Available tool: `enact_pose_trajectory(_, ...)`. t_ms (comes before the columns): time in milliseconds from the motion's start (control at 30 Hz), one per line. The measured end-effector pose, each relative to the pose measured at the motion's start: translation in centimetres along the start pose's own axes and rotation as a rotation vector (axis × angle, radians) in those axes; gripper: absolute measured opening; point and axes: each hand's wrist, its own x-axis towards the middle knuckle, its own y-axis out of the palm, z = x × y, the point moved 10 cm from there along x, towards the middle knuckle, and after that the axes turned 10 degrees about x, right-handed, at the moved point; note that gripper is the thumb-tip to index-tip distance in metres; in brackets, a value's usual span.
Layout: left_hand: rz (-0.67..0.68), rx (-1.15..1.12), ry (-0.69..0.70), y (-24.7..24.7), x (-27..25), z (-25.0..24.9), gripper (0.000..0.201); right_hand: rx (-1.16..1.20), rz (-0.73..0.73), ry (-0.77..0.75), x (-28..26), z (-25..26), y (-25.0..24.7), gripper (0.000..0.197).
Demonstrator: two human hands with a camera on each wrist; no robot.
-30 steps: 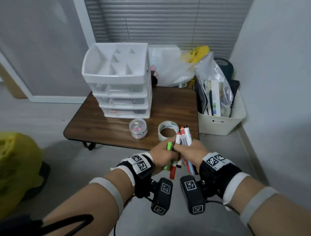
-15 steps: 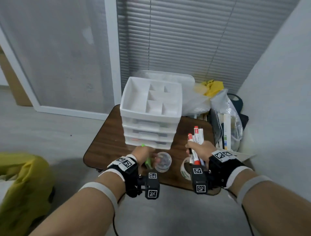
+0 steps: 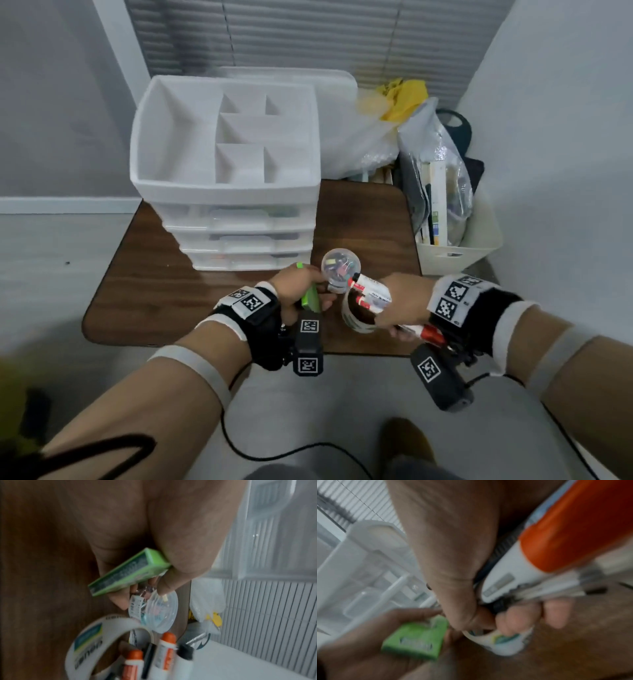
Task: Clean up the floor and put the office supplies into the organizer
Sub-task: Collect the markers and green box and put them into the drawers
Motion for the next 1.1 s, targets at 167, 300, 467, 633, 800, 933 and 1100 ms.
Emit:
enact_pose_trajectory(167,-0.083,-0.135,0.087,1.8,2.6,-1.4,0.024,-0.025,-0.198,-0.041,2.1,-1.3,-3.1,0.010)
enact_pose_trajectory(300,-0.091,-0.207,0.073,1.3,3.1,-1.4,0.022,-0.023,-0.392,-0.035,3.8,-1.2,-7.2,0.025)
enact_pose_trajectory(467,-0.038,-0.316,0.045,-1.4,2.0,0.2,0.014,-0.102,-0.568,-0.120,4.0,1.4,-9.5,0.031)
enact_pose_trajectory(633,-0.200,-0.519,0.144,-7.5,-1.1,1.0,0.017,-0.045,-0.492,-0.454,2.1,7.0,-4.0,0.019)
enact_pose_trajectory(800,-0.259,-0.639,0.266,-11.9,-3.0,1.3,0.037,-0.109,-0.337,-0.591,2.3,11.6,1.3,0.020)
enact_pose_trajectory(933,-0.335,-0.673,0.314,-13.1,-3.6,1.2,0.046,-0.265,-0.356,-0.633,2.9,13.3,2.8,0.027)
enact_pose_trajectory(1100,-0.323,-0.691,0.275,-12.6,-2.8,1.0,0.066,-0.366,-0.377,-0.572,3.5,12.9,2.3,0.035)
